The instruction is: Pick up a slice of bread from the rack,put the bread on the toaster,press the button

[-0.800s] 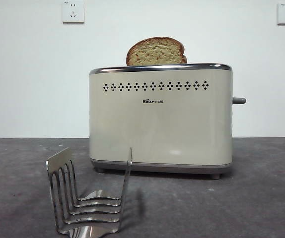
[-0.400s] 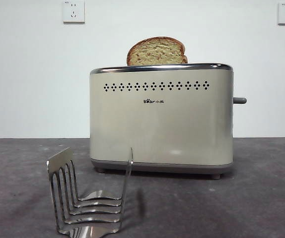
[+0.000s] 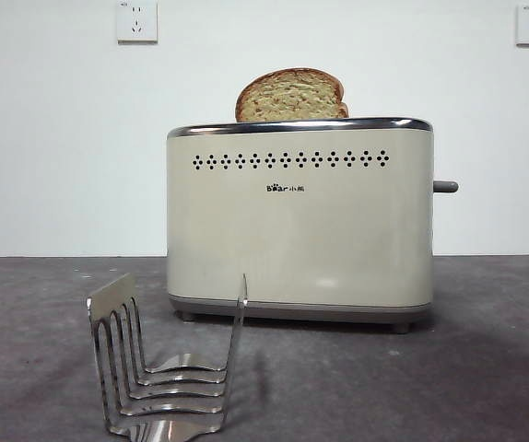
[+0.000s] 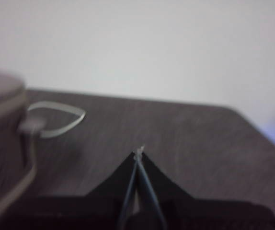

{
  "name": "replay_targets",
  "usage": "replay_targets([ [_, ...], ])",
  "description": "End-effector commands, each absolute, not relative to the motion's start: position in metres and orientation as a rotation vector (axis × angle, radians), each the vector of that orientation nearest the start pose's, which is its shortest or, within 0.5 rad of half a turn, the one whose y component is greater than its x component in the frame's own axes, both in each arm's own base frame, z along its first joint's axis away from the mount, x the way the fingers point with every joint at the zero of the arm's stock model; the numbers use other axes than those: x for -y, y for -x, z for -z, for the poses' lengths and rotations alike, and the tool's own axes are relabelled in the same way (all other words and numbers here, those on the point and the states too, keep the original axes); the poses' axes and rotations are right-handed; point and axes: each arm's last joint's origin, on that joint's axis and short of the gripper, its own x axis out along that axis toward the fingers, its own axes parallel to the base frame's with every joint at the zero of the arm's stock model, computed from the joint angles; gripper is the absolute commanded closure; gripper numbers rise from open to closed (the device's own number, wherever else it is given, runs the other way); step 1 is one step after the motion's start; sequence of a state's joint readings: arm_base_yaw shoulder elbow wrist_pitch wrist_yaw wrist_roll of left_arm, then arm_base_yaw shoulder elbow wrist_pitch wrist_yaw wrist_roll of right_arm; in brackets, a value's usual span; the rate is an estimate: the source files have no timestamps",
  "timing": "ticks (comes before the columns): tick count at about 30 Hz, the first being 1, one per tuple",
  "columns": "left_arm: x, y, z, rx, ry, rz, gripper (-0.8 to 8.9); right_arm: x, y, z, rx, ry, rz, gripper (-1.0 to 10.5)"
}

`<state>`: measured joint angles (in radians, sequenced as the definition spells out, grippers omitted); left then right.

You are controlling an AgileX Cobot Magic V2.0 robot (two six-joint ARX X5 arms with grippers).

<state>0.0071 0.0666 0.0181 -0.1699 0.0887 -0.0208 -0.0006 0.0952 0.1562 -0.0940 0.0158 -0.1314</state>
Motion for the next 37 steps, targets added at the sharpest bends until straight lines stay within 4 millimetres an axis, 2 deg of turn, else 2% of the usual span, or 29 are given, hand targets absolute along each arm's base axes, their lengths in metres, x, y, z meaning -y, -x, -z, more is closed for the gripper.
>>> replay_targets([
  [1, 0.002, -0.099, -0.145, -0.223, 0.039, 0.077, 8.17, 0.0, -0.092, -0.183, -0.064, 0.135, -0.025, 9.5],
  [10, 0.002, -0.099, -0.145, -0.228, 0.04, 0.077, 8.17, -0.001, -0.096, -0.15, -0.181, 0.13, -0.036, 9.5],
  [22, 0.002, -0.099, -0.145, -0.23, 0.04, 0.076, 8.17, 0.001, -0.096, -0.15, -0.182, 0.049, 0.021, 9.5],
  [37, 0.002, -0.099, -0.144, -0.234, 0.04, 0.076, 8.17, 0.001, -0.096, -0.15, -0.181, 0.048, 0.019, 9.5],
])
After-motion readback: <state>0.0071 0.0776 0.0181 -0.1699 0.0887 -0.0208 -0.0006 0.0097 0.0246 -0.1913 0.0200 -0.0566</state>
